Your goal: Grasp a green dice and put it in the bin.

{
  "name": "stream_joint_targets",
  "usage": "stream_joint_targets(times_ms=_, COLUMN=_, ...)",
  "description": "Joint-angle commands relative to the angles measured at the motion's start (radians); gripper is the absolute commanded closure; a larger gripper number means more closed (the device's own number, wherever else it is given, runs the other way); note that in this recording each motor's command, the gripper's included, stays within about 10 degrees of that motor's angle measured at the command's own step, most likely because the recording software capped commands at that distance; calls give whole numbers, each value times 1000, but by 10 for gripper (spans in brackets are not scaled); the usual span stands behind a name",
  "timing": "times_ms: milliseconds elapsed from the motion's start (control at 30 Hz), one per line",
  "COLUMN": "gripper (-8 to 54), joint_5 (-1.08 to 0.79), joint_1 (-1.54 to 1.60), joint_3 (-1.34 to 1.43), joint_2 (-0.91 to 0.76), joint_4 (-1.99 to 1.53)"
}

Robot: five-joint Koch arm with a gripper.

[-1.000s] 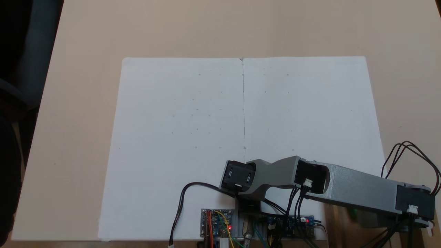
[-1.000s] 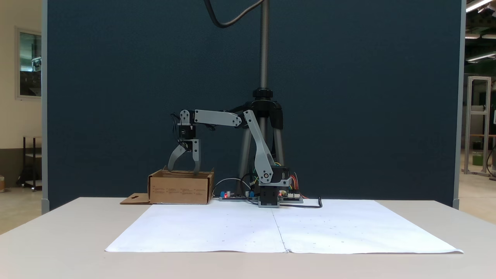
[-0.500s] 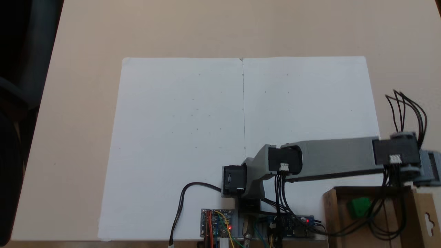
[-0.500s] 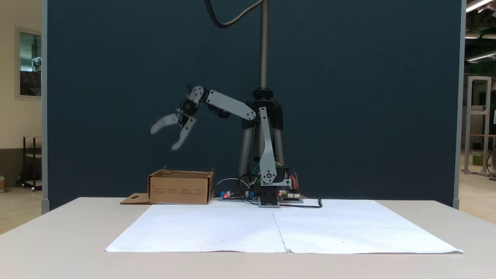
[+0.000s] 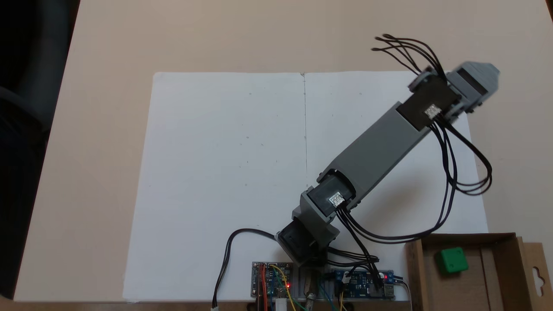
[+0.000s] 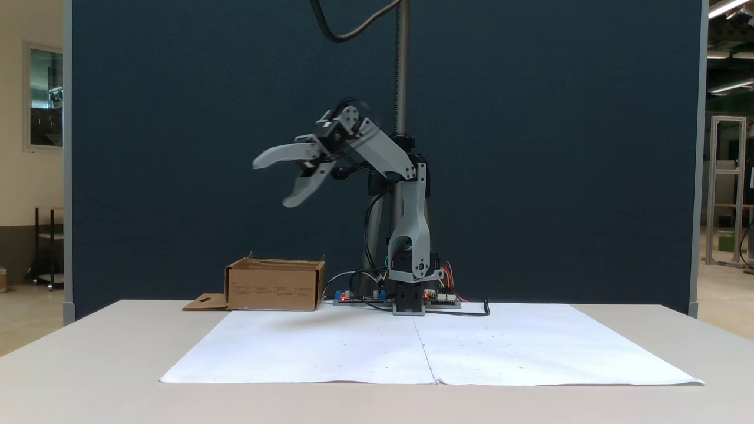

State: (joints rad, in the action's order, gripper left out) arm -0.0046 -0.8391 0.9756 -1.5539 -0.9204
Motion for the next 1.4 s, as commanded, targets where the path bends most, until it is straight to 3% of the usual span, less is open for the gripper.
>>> stream_joint_targets(times_ms=0, gripper=29, joint_5=66, joint_1=100, joint_3=-25, joint_2=-51, joint_4=60)
stream_joint_targets(times_ms=233, gripper=14, joint_5=63, joint_1=495, joint_3=190, joint_2=-138, joint_4=155)
stream_joint_targets(times_ms=533, gripper=17, joint_5=-17, joint_1=749, joint_3=845, joint_2=-336, joint_4=532)
stream_joint_targets(times_ms=1000, gripper=19, joint_5=-57, joint_1=784, joint_3=1560, joint_2=-762, joint_4=1064)
stream_joint_targets(times_ms=1367, gripper=25, joint_5=-63, joint_1=781, joint_3=1950, joint_2=-815, joint_4=1428)
